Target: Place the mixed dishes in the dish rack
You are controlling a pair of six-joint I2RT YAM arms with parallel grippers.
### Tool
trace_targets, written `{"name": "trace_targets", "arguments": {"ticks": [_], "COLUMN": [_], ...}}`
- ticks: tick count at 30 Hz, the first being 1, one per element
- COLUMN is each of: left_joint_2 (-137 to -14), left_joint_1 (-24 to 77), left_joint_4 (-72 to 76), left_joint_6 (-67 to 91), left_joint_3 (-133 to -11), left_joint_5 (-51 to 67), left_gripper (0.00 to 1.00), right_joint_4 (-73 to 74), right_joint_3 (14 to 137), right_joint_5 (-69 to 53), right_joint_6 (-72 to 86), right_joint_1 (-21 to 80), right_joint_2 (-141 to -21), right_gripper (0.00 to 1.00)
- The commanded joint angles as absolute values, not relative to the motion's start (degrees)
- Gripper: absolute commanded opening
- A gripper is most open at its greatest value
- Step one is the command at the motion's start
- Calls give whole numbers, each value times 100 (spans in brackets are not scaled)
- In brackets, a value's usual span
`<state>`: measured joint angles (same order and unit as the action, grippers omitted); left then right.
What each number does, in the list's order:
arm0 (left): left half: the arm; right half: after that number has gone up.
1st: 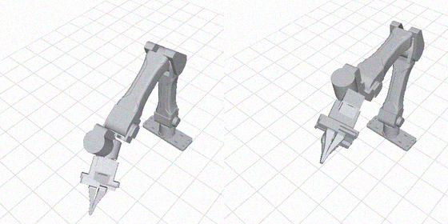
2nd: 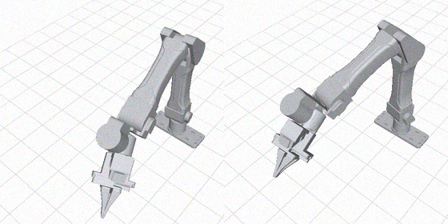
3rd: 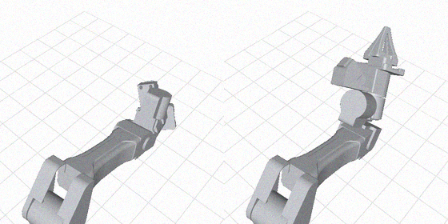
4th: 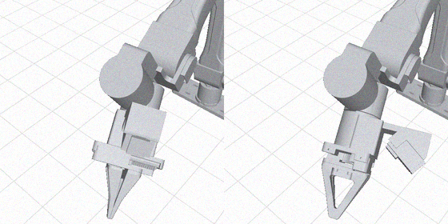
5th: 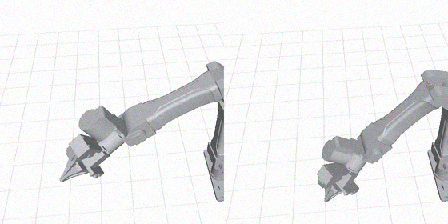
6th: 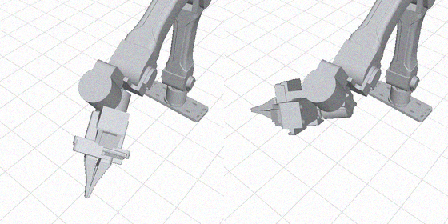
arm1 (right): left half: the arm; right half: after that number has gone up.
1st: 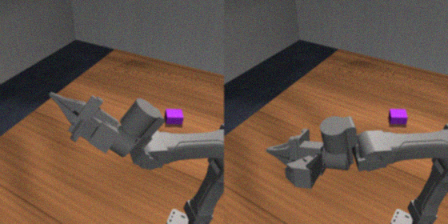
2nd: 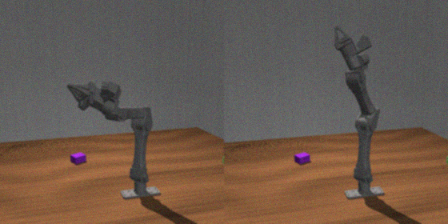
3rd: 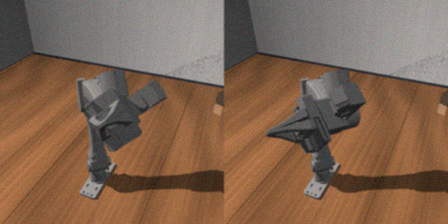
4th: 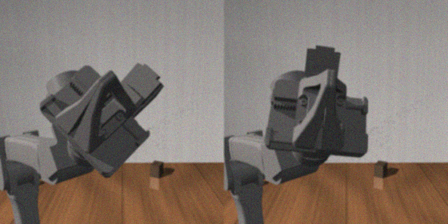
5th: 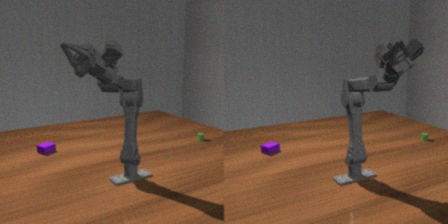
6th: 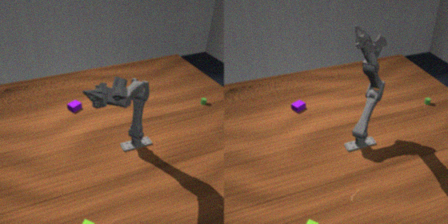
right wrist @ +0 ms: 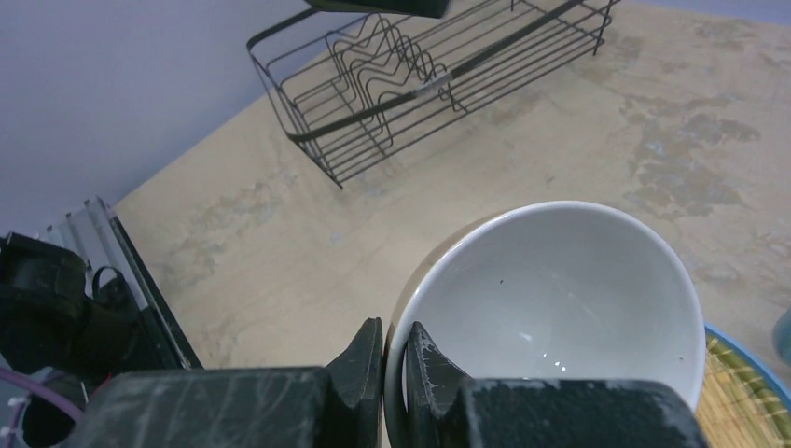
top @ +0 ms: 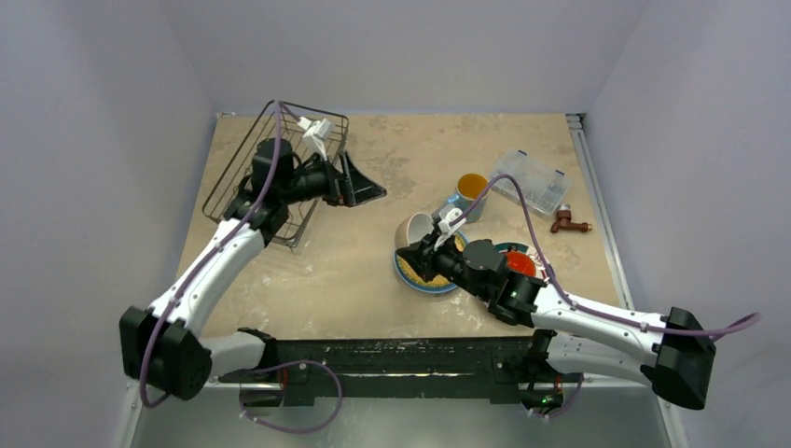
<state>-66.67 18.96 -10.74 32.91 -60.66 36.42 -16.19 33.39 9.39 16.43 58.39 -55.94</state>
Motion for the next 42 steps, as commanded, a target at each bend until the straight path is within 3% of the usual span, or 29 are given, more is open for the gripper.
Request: {"name": "trace_targets", "arguments": {"ticks": [1,7,17,34,36,39,42], "left_joint_2": [-7770,-8341,-8733,-8605,-8597,-8584,-8575], "left_joint_1": [2151,2748,3202,3355,3375,3392,3436], "left_joint_4": [736,-1875,-1244,-1819,-1819,-1852,-1942], "left_joint_6": [5340,3881,4347,3834,3819,3770,3707], "left_joint_3": [-5889,-6768,-6584,-6748,-6750,-6764,-6785], "left_joint_5": [5622,5062,5576,5140,5150,5125,5053], "left_gripper": [100,100,100,61,61,69,68], "right_joint_4": [-2816,-3006,-3195,-2834,-2796,-2703,-2694], "right_joint_3": [3247,2996,2846,3177,3245,3334,3344], "right_joint_5": [705,934,916,1046,1051,1069,1117], "right_joint_6": [1468,1318,1314,1274,1275,1286,1296], "right_joint_1": [5843,5835,5842,5845,5845,5845,5845], "right_joint_2": [-5467,-5180,-5071,-5555,-5659,-5788,-5874], "right_gripper": [0,0,0,0,0,0,0]}}
